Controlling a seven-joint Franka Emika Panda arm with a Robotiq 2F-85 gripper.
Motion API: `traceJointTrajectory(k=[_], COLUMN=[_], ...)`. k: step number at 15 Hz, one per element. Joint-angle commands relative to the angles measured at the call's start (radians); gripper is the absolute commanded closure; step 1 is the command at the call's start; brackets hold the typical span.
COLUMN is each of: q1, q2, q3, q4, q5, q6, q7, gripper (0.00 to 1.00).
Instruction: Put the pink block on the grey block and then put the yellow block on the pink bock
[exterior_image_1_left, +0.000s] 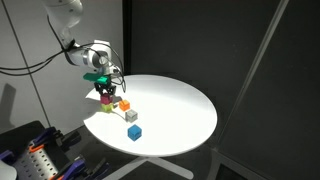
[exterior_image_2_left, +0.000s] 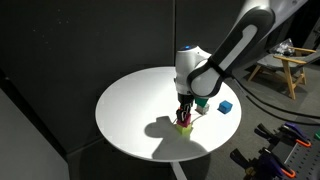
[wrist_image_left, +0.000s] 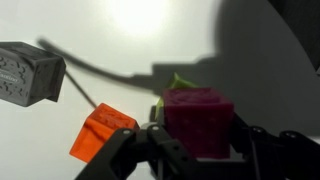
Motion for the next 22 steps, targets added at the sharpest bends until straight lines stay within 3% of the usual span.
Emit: traceJointTrajectory(k=[1, 11, 22], q1=[0.033, 0.081, 0.035], q2=[-0.006, -0.123, -0.257], q3=[-0.024, -0.032, -0.042], q4=[0.013, 0.023, 0.022], q5=[-0.007, -0.017, -0.003], q6=[-0.041, -0.143, -0.240], q7=[0.047, 0.137, 0.260], gripper=[0.68, 0.70, 0.70])
